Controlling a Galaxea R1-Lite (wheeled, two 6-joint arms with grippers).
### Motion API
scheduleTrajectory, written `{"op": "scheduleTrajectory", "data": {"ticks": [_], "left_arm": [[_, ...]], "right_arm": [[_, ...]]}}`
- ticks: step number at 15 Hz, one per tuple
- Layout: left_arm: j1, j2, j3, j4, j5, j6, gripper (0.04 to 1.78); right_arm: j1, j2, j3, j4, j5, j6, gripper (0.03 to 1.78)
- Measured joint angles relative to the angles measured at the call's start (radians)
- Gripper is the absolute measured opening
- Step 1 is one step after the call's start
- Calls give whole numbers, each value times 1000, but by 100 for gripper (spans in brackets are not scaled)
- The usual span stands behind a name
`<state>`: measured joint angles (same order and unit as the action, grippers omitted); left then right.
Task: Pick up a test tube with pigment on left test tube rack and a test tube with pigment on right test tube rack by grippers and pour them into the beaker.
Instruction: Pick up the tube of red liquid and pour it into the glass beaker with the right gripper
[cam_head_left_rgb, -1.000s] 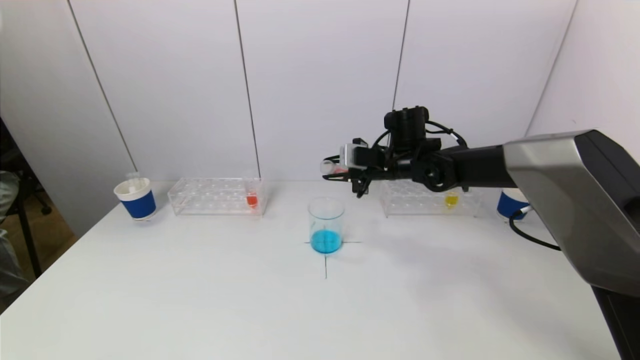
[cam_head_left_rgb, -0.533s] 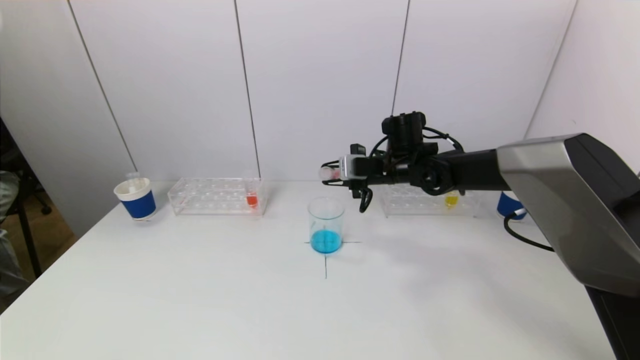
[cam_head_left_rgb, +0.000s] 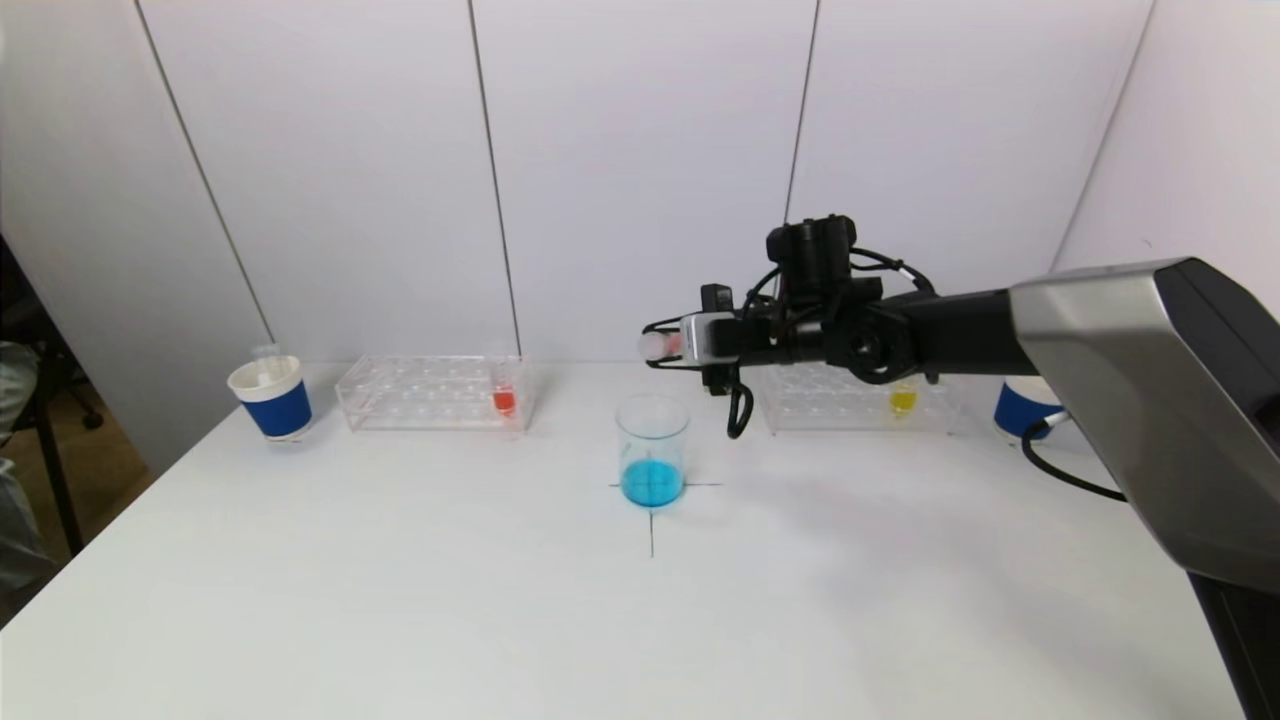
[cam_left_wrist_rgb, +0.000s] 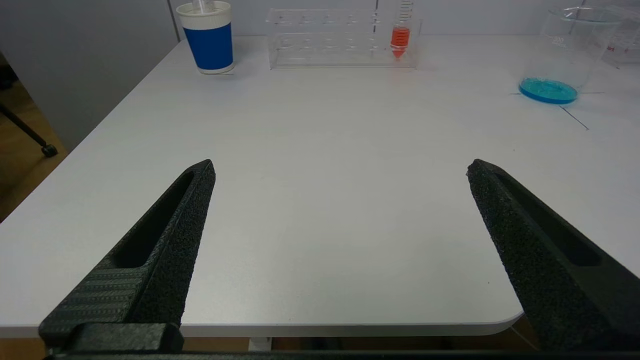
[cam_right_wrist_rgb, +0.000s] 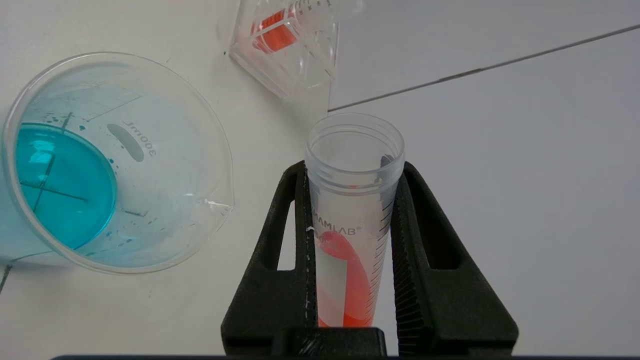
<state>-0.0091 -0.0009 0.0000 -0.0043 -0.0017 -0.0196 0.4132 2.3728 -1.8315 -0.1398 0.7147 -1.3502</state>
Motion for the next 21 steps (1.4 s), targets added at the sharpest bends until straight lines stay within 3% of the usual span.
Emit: {"op": "scheduleTrajectory", "data": {"ticks": [5,12,19,21], "left_arm": [[0,0,0,0,0,0,176],[0,0,0,0,0,0,176],[0,0,0,0,0,0,176],[0,0,0,0,0,0,176]], "right_arm": [[-1,-8,0,5,20,-56,48],[-14,-1,8,4,19,-209,48],[-32,0,9,30,-16,-381,48],[-33,0,9,31,-20,-401,48]]}}
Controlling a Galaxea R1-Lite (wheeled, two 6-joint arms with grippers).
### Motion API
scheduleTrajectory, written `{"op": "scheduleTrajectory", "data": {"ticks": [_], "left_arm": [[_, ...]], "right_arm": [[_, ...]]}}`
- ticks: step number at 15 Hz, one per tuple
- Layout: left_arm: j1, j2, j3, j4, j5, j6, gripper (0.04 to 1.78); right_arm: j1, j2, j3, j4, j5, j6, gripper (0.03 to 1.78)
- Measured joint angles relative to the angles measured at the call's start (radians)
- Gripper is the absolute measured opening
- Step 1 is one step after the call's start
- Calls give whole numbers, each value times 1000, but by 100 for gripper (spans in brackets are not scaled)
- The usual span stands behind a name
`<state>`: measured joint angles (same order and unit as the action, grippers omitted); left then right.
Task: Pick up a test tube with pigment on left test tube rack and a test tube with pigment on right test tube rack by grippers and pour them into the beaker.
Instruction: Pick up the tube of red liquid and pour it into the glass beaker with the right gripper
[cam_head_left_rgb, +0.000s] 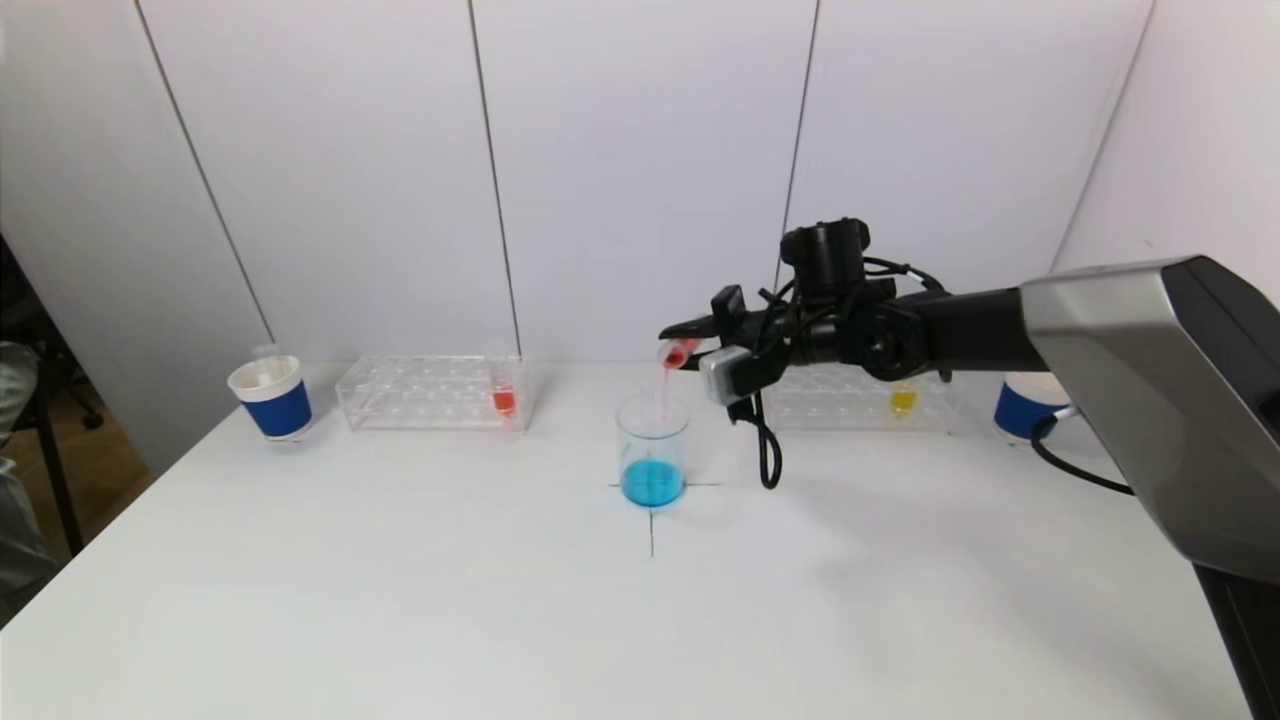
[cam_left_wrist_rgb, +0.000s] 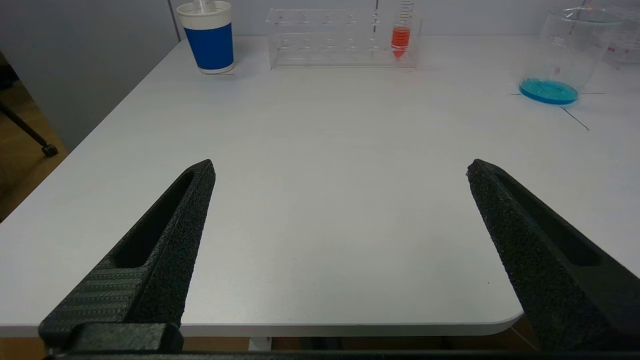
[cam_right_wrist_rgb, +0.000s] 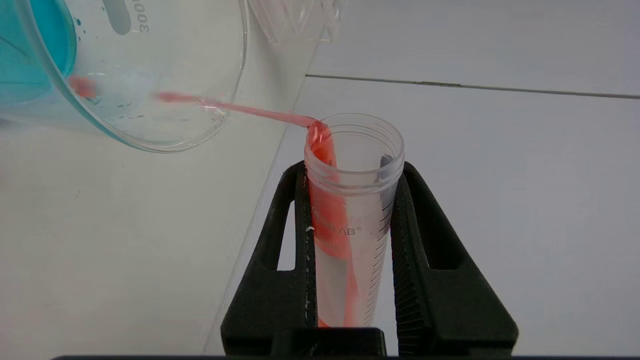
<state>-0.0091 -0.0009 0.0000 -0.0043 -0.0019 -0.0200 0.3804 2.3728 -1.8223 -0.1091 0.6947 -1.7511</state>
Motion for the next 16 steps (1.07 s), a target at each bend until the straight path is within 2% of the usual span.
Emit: {"op": "scheduleTrajectory", "data": {"ticks": [4,7,10,16], "left_arm": [[0,0,0,0,0,0,176],[0,0,0,0,0,0,176],[0,0,0,0,0,1,176],[0,0,0,0,0,0,176]], "right_arm": [[10,-6,0,3,-23,-32,48],[10,-13,-13,70,-44,-87,48],[12,-19,-21,85,-56,-121,48],[26,-30,-27,123,-110,-203,48]]}}
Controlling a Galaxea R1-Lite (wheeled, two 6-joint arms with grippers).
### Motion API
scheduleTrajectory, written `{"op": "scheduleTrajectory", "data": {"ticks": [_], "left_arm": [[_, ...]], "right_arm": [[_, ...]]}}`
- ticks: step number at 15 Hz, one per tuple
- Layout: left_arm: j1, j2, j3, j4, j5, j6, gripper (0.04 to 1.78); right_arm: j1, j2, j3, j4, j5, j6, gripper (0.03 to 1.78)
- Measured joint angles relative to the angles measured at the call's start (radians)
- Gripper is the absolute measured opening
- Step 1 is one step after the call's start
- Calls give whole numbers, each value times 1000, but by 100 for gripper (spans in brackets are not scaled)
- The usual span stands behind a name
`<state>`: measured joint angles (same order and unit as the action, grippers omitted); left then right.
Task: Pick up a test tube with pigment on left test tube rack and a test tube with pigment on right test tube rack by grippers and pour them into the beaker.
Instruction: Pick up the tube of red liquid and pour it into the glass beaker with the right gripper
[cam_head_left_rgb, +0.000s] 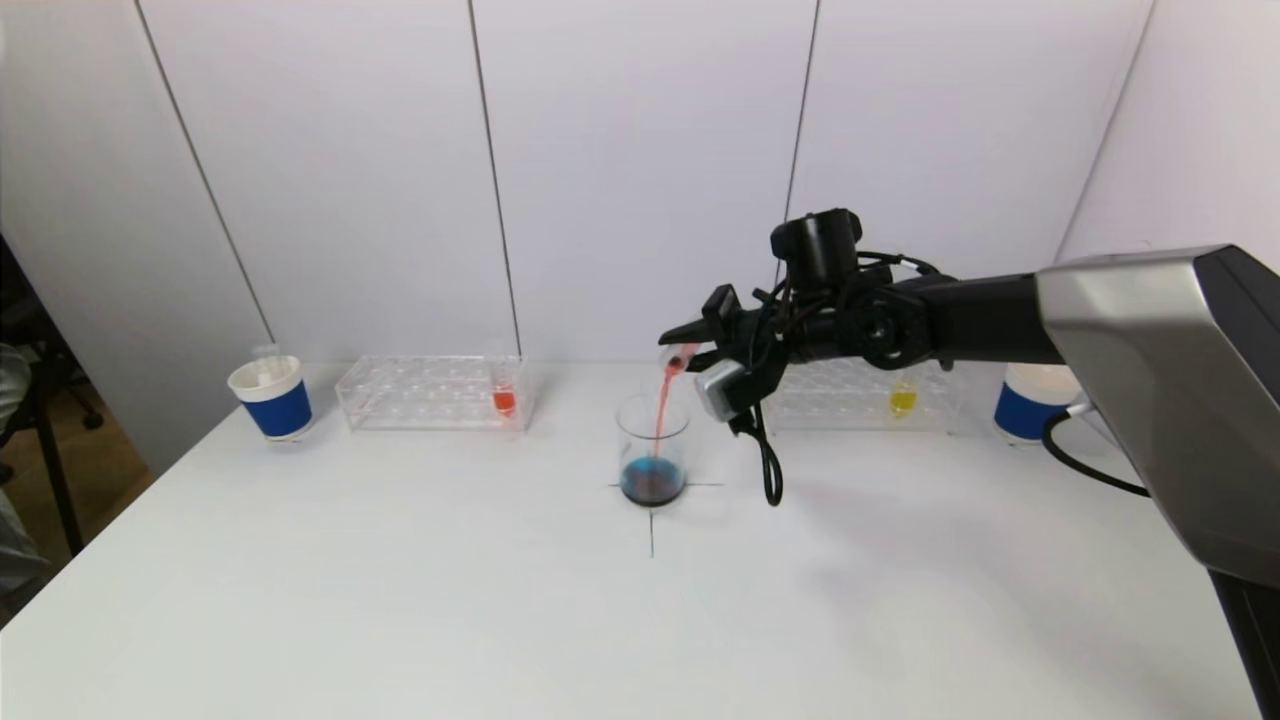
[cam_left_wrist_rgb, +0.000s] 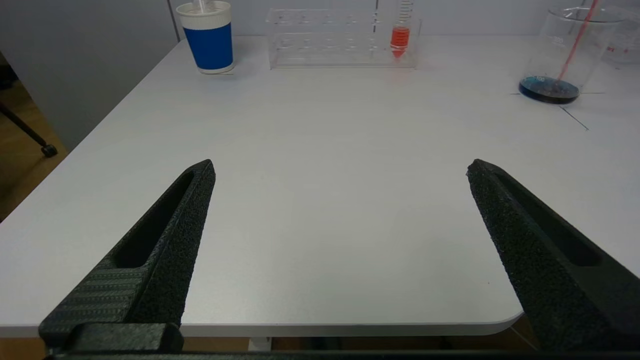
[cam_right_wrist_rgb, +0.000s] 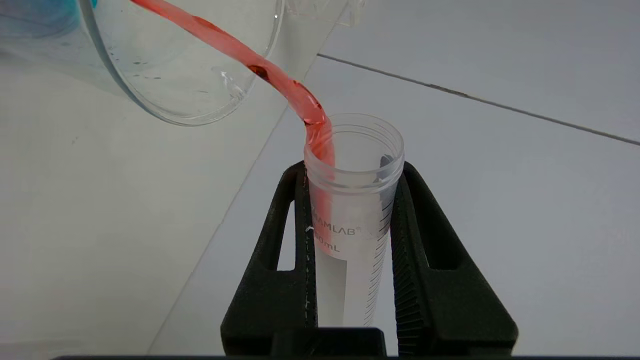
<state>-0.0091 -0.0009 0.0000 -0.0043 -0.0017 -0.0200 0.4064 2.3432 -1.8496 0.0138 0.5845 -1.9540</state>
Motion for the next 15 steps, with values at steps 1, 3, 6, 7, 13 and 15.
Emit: {"op": "scheduleTrajectory", "data": {"ticks": [1,3,6,7,13,15], "left_arm": [[0,0,0,0,0,0,176],[0,0,0,0,0,0,176],[0,0,0,0,0,0,176],[0,0,0,0,0,0,176],[0,0,0,0,0,0,176],[0,0,0,0,0,0,176]], "right_arm": [[2,-1,-6,20,-7,-21,48],[5,-2,-17,43,-32,-53,48],[11,-2,-29,61,-46,-89,48],[13,-2,-34,66,-48,-96,48],[32,-2,-90,130,-89,-146,48],[37,-3,-98,131,-92,-163,48]]}}
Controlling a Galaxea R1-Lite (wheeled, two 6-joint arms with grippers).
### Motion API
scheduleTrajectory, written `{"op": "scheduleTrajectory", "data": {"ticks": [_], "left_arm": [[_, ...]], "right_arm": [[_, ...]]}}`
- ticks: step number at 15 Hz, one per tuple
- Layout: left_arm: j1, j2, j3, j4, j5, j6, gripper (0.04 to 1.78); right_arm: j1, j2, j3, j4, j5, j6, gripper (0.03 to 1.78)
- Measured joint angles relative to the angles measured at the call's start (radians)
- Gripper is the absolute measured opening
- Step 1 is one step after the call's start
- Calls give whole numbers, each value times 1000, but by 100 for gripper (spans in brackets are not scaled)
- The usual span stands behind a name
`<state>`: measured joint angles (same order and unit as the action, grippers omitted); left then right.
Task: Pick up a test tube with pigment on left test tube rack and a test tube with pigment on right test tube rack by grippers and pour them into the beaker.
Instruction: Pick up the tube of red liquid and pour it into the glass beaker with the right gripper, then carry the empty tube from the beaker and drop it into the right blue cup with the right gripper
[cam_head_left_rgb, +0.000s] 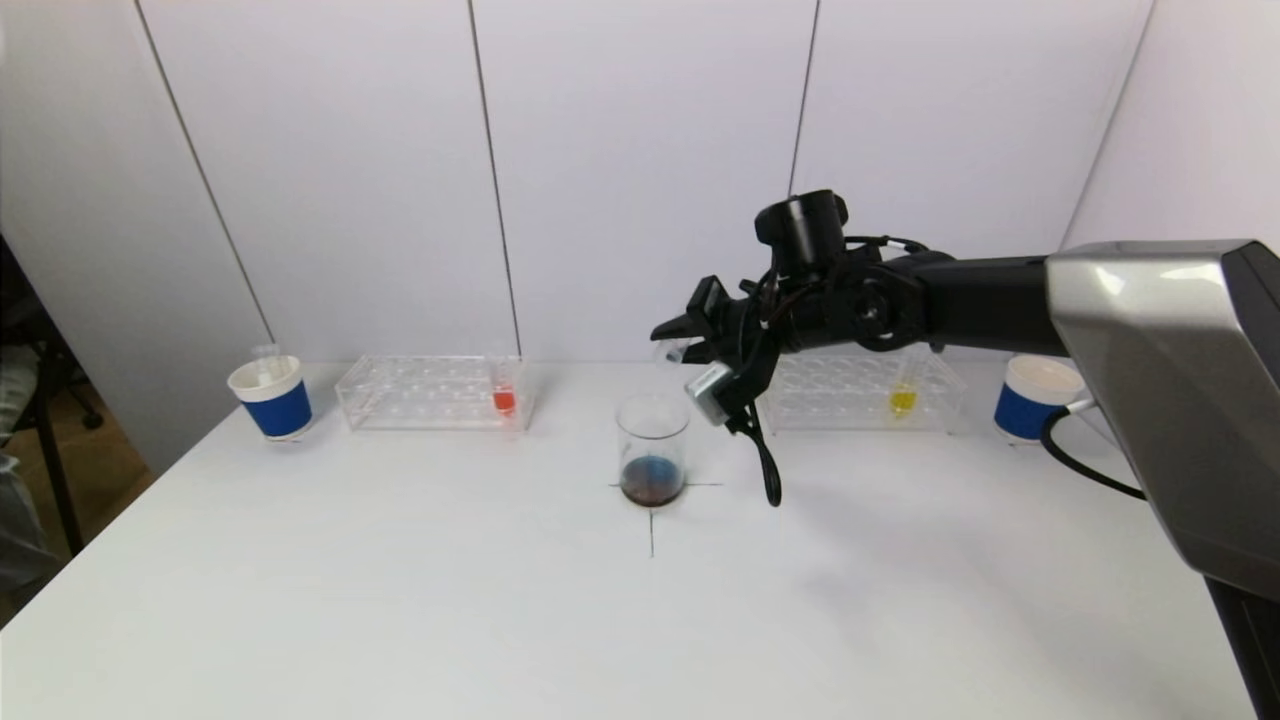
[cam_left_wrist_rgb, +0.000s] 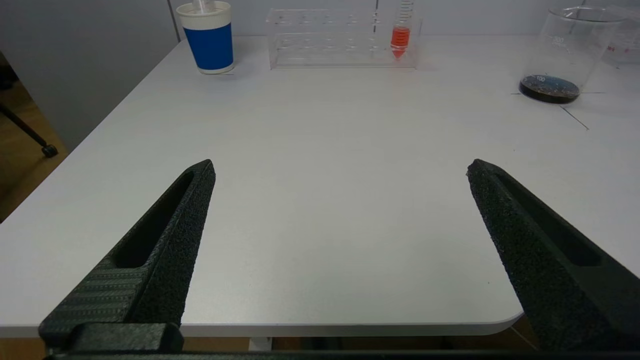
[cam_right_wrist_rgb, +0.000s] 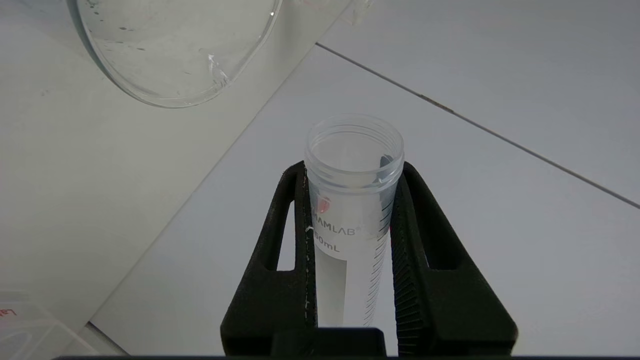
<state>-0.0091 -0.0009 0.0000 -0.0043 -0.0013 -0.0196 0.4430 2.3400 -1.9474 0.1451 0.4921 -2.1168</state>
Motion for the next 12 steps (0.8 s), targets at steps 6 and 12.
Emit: {"op": "scheduleTrajectory", "data": {"ticks": [6,12], "left_arm": [[0,0,0,0,-1,0,176],[0,0,0,0,-1,0,176]], "right_arm": [[14,-17,-7,15,-39,-60,48],[8,-29,-4,14,9,59,48]]}}
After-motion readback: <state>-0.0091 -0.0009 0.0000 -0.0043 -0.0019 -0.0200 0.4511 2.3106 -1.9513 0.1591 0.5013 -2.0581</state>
